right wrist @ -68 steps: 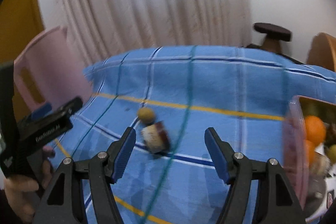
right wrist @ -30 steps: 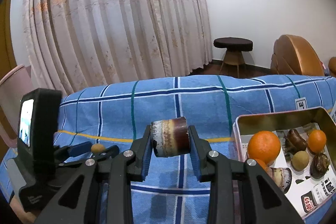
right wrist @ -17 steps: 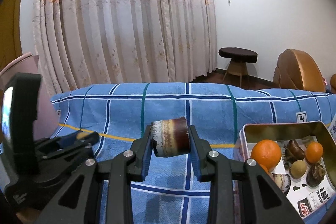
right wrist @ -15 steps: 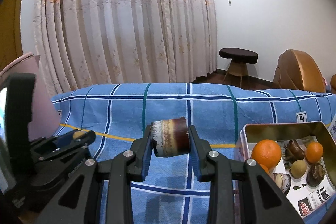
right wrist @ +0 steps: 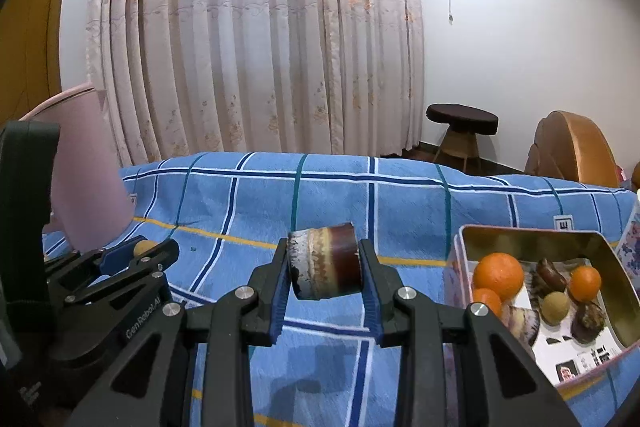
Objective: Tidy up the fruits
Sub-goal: 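Carry the jar and kiwi over the tin box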
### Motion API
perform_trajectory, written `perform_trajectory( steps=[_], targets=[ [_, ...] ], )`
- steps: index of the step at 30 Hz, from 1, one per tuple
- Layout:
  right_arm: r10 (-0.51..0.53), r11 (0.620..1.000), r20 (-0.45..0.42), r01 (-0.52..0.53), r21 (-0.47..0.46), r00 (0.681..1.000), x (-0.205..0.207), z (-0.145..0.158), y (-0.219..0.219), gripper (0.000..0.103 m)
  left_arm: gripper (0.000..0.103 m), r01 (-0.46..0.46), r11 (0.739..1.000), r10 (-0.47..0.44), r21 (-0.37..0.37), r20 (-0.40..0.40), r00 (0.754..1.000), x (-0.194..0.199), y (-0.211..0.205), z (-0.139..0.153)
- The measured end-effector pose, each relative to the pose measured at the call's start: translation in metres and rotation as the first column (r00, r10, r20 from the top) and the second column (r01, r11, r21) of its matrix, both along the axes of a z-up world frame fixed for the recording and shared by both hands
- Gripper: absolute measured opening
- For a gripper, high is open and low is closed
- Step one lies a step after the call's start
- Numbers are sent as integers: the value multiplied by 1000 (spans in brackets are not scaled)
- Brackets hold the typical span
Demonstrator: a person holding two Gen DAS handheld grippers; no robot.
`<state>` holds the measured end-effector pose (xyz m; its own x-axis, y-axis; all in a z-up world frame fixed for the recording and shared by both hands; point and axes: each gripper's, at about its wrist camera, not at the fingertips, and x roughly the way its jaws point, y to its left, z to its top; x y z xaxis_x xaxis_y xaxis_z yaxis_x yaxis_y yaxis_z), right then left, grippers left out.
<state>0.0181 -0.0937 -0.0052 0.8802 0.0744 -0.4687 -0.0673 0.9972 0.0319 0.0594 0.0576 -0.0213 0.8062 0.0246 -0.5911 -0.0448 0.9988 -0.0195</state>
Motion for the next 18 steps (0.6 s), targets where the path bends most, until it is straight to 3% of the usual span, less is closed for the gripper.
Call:
perform_trajectory(
  steps=[18],
  targets=[
    [-5,1000,2,5,-17,1000,-43,2,-23,34,30,71,997,-71,-9,36,997,-40,-25,4]
  ],
)
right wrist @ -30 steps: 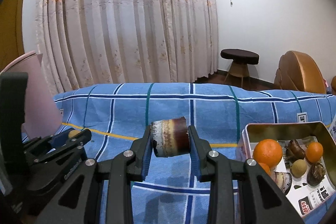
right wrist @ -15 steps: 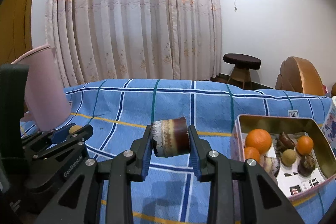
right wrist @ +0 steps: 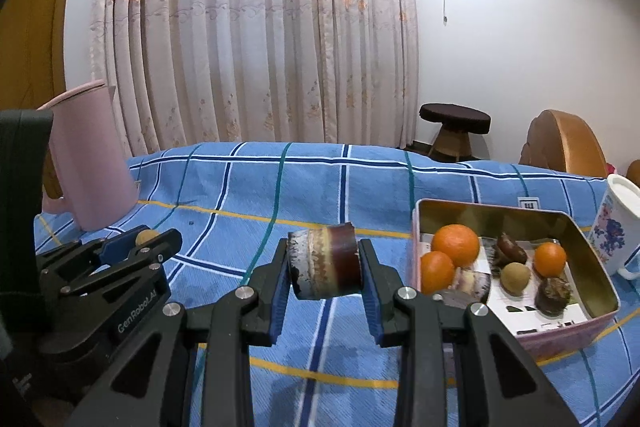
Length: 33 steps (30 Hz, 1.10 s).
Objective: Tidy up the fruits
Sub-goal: 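Carry the jar and kiwi over the tin box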
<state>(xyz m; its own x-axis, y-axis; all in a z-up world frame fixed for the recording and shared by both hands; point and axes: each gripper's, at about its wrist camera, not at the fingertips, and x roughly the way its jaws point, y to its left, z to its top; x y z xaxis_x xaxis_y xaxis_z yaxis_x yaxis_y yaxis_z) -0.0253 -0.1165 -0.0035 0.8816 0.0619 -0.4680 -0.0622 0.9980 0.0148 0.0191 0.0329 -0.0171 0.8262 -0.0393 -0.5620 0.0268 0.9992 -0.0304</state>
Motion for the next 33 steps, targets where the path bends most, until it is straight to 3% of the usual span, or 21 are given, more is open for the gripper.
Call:
perform_trajectory(
  steps=[20,33],
  targets=[
    [-4,999,34,6,-44,999,-29,4,-45,34,30,85,996,-84,-35,29,996,-20,-53,4],
    [-109,992,112,116,-54,988,-40,20,-103,34,30,177,984,-173,-37,93,981,-30,-111,22]
  ],
)
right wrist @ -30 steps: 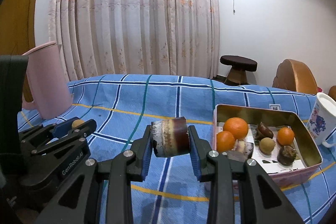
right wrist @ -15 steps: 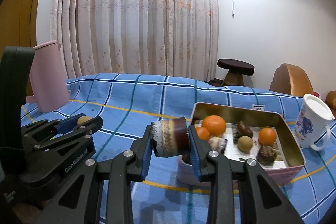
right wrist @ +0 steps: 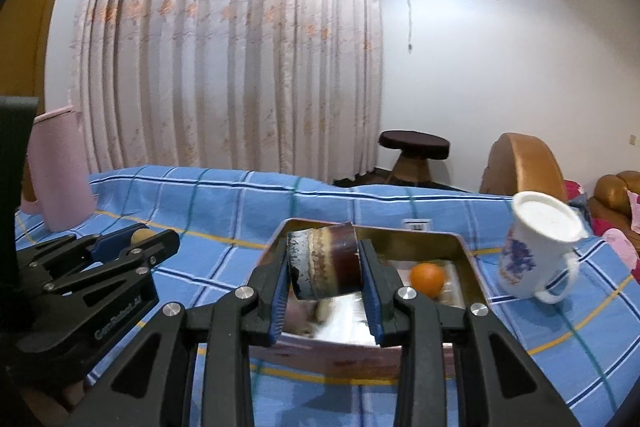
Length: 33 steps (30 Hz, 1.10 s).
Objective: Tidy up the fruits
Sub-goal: 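Carry the jar and kiwi over the tin box, then lower the jar and kiwi into the tin box and open both tools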
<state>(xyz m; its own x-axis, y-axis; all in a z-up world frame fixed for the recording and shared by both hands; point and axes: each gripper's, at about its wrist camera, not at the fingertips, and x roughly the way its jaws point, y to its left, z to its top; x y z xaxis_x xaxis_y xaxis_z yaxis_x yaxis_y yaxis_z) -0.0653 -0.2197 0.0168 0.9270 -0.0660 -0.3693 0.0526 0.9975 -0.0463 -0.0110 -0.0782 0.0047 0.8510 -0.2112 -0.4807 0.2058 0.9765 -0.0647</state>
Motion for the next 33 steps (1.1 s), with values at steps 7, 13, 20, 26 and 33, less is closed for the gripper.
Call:
perform_trajectory(
  steps=[7,13,20,26,33],
  targets=[
    [-77,997,28,77,11,997,-2,7,-36,34,30,57,998,-56,-4,24,998,2,-33,7],
    [-158,987,37,157,17,987,0,11,-65,34,30,110,994,-109,-13,18,994,9,-62,9],
    [-218,976,23,217,34,976,8,11,-83,34,30,158,987,-158,-30,-2,987,19,-86,8],
    [-230,973,-3,230,17,973,21,6,-84,34,30,175,984,-176,-43,-27,984,33,-96,6],
    [-192,979,-98,198,52,976,44,-11,-85,34,30,163,987,-163,-11,-78,983,47,-98,-4]
  ],
)
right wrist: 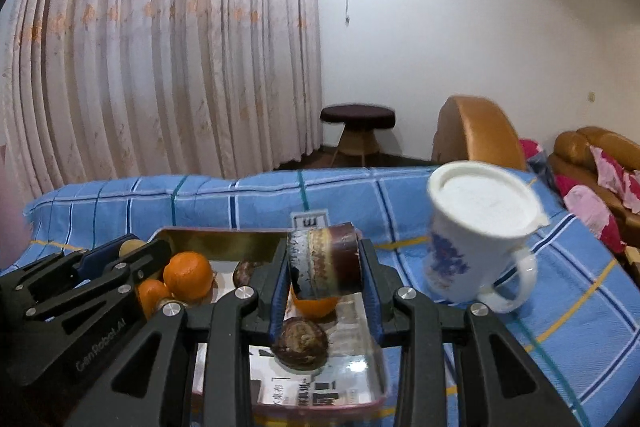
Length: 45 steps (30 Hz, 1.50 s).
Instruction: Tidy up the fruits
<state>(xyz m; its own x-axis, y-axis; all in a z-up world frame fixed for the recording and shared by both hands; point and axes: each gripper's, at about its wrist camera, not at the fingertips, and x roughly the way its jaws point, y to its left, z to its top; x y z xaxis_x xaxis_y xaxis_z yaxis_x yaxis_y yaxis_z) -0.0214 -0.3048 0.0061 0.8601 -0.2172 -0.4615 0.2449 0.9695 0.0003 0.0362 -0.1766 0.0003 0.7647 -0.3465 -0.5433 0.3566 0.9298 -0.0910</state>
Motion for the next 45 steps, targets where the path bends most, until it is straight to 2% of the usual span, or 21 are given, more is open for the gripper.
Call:
perform_trajectory(
  steps=[4,14,18,21,24,26,28,30,32,33,35,36,40,45],
  targets=[
    [42,999,-70,-41,14,997,10,-11,3,34,30,0,999,1,33,-23,1000,3,-2,-9],
    [92,996,-120,-90,19,989,14,-16,10,34,30,-6,998,8,63,-27,1000,0,-8,-13],
    [157,987,-159,-148,67,975,22,-21,9,35,29,-24,998,27,65,-38,999,1,-6,-14],
    [192,980,-188,-178,91,963,27,-26,11,35,30,-42,996,43,78,-15,999,-2,-3,-12],
    [217,972,-211,-193,131,953,29,-31,8,35,42,-61,991,59,122,20,998,-6,-3,-10],
    [226,969,-205,-198,151,952,26,-31,5,35,60,-110,984,104,138,52,993,-11,2,-7],
    [242,963,-189,-212,165,952,24,-30,4,36,71,-134,984,126,116,68,990,-15,12,-4],
    [255,959,-174,-226,172,951,20,-30,3,44,81,-166,981,159,98,77,984,-18,22,-2],
    [249,960,-153,-223,169,956,14,-27,2,51,101,-190,979,183,73,89,979,-22,33,0],
    [246,960,-134,-223,171,960,10,-26,1,53,103,-194,979,188,62,94,978,-24,37,0],
    [236,961,-91,-218,167,968,1,-21,1,69,103,-190,982,187,20,113,976,-32,48,3],
    [215,967,-66,-203,151,974,-6,-19,2,71,103,-188,982,186,14,115,976,-34,49,4],
    [137,986,55,-141,87,989,-27,-4,7,71,103,-185,983,181,12,151,972,-51,56,4],
    [69,997,133,-74,36,989,-50,4,15,71,103,-186,982,178,23,191,965,-62,60,5]
  ],
)
